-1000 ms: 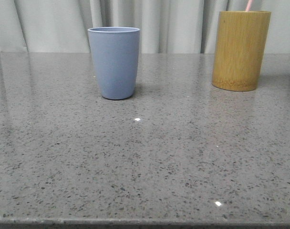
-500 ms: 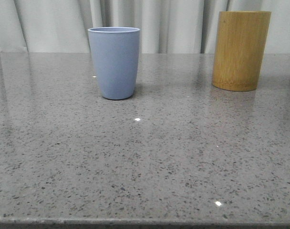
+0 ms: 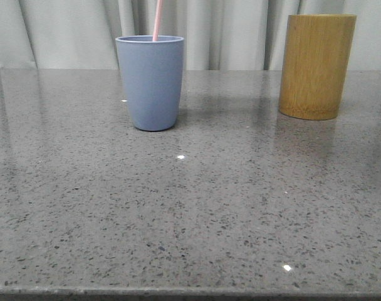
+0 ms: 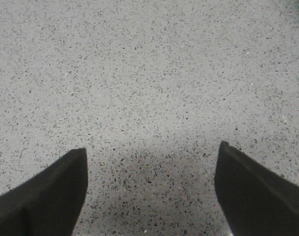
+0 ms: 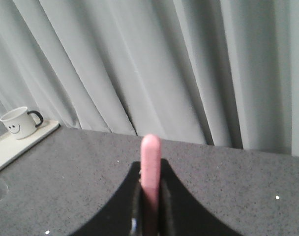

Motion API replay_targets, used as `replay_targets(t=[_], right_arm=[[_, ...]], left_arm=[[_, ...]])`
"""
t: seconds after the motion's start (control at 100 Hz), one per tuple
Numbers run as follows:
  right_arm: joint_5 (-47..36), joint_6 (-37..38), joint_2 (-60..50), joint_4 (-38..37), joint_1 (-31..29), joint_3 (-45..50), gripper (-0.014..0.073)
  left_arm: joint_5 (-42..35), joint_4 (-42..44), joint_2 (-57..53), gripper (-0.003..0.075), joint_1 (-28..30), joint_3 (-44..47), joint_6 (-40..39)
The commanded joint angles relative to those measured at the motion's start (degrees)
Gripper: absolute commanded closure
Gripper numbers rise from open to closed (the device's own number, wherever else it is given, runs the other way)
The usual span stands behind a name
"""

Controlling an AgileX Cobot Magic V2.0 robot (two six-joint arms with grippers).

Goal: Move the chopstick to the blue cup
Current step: 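Carry the chopstick over the blue cup, lower it in, release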

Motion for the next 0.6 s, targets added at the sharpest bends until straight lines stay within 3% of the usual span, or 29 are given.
replay_targets(t=[0.0,0.13,0.2,0.46,0.59], right_arm=[[-4.93,-0.02,-0.82,-0.69,0.51,-2.12,0.0639],[-4.58,-0.02,-0.03,-0.69,1.58,-2.12,0.0629],[-4.51,-0.02,-0.03,-0.69,1.9,-2.12,0.0578],[-4.08,-0.02,-0.03,-0.94,1.95,-2.12,0.0121],[-1.88,-0.91,-0.68,-1.65,1.77,-2.12,0.006]], left_arm=[[-3.23,-0.1,-0.41,0.0194,0.07,-1.42,-0.7],[-3.23,-0.1,-0.41,0.0194,0.07,-1.42,-0.7],[-3.23,-0.1,-0.41,0.0194,0.07,-1.42,-0.7],[-3.23,-0.1,-0.41,0.0194,0.07,-1.42,-0.7],[-3.23,-0.42,-0.41,0.0194,0.07,-1.42,-0.7]])
